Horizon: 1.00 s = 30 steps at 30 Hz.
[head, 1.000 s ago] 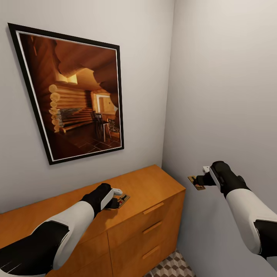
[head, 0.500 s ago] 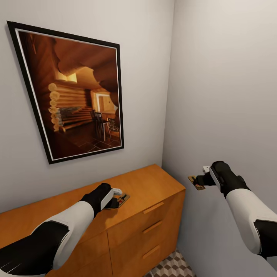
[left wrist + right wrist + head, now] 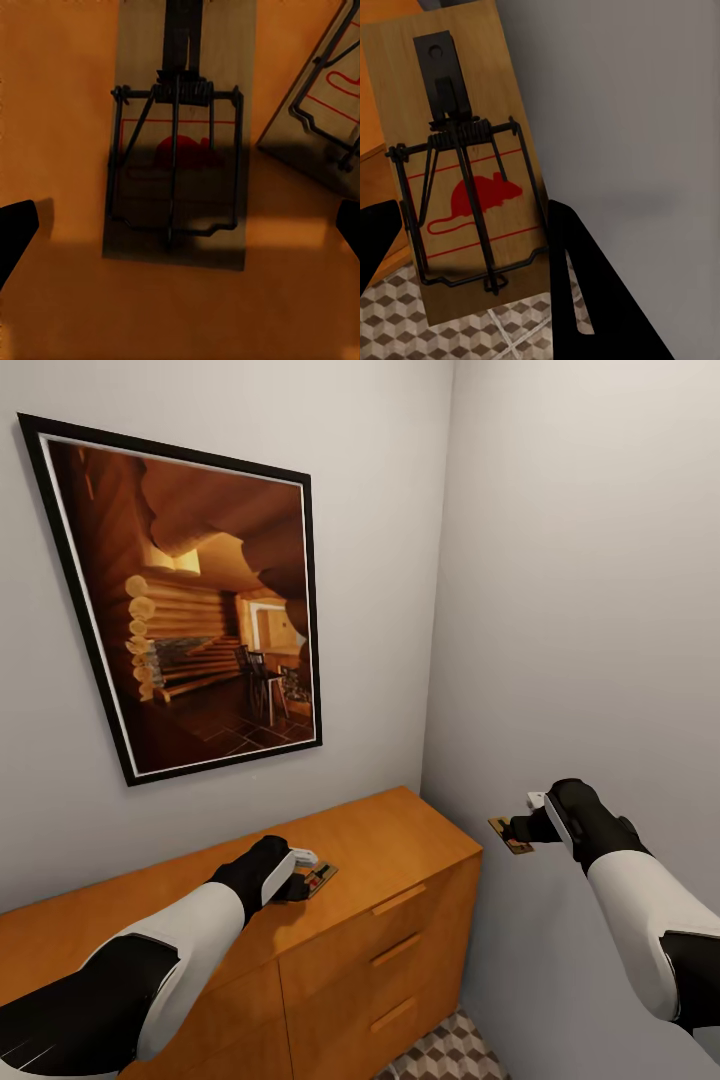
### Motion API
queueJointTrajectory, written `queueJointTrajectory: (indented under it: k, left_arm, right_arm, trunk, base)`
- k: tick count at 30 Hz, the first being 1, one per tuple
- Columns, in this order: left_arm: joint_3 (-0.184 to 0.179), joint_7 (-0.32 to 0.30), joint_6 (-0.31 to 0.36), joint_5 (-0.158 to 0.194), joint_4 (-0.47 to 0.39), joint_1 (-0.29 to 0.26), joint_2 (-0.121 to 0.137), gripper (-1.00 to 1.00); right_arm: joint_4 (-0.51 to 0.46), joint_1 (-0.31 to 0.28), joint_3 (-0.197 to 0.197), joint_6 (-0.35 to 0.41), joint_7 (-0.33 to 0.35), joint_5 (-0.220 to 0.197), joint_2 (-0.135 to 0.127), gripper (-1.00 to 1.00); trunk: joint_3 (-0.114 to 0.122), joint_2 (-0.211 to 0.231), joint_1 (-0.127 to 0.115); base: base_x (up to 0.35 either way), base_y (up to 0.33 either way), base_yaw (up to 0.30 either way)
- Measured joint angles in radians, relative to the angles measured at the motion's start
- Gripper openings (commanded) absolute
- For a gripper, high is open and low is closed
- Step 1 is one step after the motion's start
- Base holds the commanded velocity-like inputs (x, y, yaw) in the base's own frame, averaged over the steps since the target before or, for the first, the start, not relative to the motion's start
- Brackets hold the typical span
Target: Take the four mousetraps from the cabinet in the bathroom and place them on the bathroom floor. Make sure all four end up on the same floor surface, and ensure that at least two of them are either under or directly next to the same bathroom sink.
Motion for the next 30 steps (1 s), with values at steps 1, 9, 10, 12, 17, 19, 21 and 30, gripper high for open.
queueJointTrajectory:
  k: [1,9,10,12,17,19,21,30]
  left_arm:
    - [0.0,0.0,0.0,0.0,0.0,0.0,0.0,1.0]
    - [0.0,0.0,-0.001,0.0,0.0,0.0,0.0,1.0]
    - [0.0,0.0,-0.001,0.0,0.0,0.0,0.0,1.0]
    - [0.0,0.0,-0.001,0.0,0.0,0.0,0.0,1.0]
    - [0.0,0.0,-0.002,-0.001,0.0,0.0,0.0,1.0]
    - [0.0,0.0,-0.003,-0.001,0.0,0.0,0.0,1.0]
    - [0.0,0.0,-0.004,-0.001,0.0,0.0,0.0,1.0]
    - [-0.001,0.0,-0.006,-0.002,0.0,0.0,0.0,1.0]
  right_arm:
    - [0.0,0.0,0.0,0.0,0.0,0.0,0.0,-1.0]
    - [0.0,0.0,0.0,0.0,0.0,0.001,0.0,-1.0]
    - [0.0,0.0,0.0,0.0,0.0,0.0,0.0,-1.0]
    - [0.0,0.0,0.0,0.0,0.0,0.001,0.0,-1.0]
    - [0.0,0.0,0.0,0.0,0.0,0.001,0.0,-1.0]
    - [0.0,0.0,0.0,0.0,0.0,0.001,0.0,-1.0]
    - [0.0,0.0,0.0,0.0,0.0,0.002,0.0,-1.0]
    - [0.0,0.0,0.0,0.0,0.0,0.002,0.0,-1.0]
  trunk:
    - [0.0,0.0,0.0]
    - [0.0,0.0,0.0]
    - [0.0,0.0,0.0]
    - [0.0,0.0,0.0]
    - [0.0,0.0,0.0]
    - [0.0,0.0,0.0]
    - [0.0,0.0,0.0]
    - [0.0,0.0,0.0]
  base:
    - [0.0,0.0,0.0]
    - [0.0,0.0,0.0]
    - [0.0,0.0,0.0]
    - [0.0,0.0,0.0]
    - [0.0,0.0,0.0]
    - [0.0,0.0,0.0]
    - [0.0,0.0,0.0]
    - [0.0,0.0,0.0]
